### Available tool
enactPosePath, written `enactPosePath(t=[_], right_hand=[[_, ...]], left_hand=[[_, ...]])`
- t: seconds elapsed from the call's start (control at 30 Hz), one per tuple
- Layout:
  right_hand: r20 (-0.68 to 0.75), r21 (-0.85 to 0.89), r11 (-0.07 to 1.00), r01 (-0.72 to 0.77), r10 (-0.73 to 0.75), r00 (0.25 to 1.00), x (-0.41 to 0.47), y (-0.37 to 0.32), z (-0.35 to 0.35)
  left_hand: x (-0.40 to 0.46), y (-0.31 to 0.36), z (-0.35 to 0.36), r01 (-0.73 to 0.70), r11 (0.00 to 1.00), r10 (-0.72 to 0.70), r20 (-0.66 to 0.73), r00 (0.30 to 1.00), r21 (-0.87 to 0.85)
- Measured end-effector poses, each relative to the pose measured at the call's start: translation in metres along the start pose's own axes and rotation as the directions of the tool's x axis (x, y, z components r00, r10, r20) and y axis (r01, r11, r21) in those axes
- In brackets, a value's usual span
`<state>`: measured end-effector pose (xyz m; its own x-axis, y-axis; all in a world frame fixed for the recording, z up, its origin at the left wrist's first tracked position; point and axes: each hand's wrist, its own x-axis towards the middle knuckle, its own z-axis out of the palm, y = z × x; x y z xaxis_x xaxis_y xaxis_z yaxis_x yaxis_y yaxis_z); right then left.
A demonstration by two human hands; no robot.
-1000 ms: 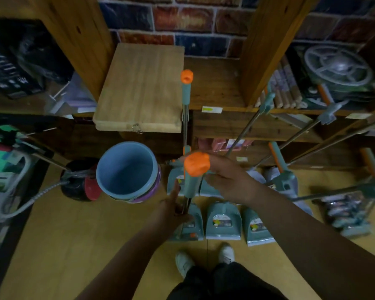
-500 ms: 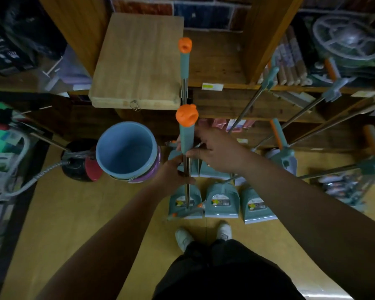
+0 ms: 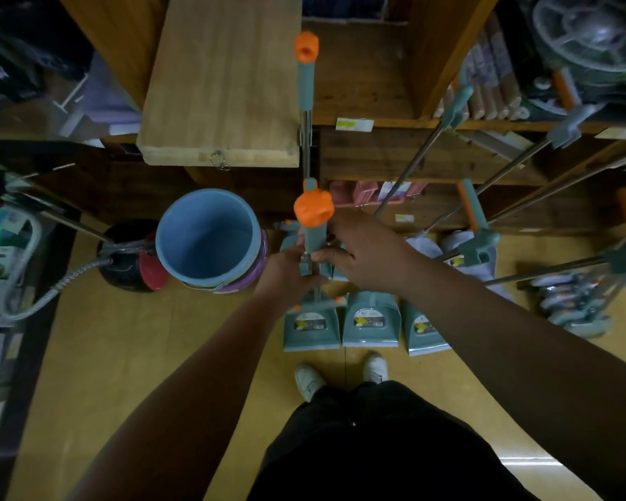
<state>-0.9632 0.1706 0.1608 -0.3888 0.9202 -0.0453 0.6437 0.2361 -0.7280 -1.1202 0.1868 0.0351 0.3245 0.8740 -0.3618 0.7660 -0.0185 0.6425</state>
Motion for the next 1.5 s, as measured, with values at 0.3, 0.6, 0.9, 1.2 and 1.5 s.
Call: enactPosePath(t=[0.3, 0.6, 0.9, 1.2, 1.5], right_hand=[[-0.053, -0.066, 0.998, -0.015, 0.012, 0.999, 0.000, 0.017, 0.005], [-0.108, -0.026, 1.000, -0.012, 0.009, 0.994, 0.003, 0.028, 0.022], [-0.130, -0.129, 0.991, 0.015, -0.032, 0.991, 0.003, 0.031, 0.023], [-0.130, -0.060, 0.998, -0.029, 0.021, 0.991, 0.006, 0.025, 0.027], [-0.111, -0.054, 0.996, -0.072, 0.066, 0.992, -0.006, 0.016, 0.009]], left_hand=[[0.007, 0.006, 0.000, -0.047, 0.999, 0.047, -0.038, 0.998, 0.007], [0.010, 0.009, 0.001, -0.037, 0.998, 0.035, -0.054, 0.998, -0.045], [0.011, 0.001, 0.006, -0.054, 0.997, 0.050, -0.072, 0.996, -0.055], [0.006, -0.002, 0.009, -0.015, 0.999, 0.012, -0.098, 0.995, -0.037], [-0.006, 0.007, -0.004, -0.003, 1.000, 0.003, -0.004, 1.000, -0.020]])
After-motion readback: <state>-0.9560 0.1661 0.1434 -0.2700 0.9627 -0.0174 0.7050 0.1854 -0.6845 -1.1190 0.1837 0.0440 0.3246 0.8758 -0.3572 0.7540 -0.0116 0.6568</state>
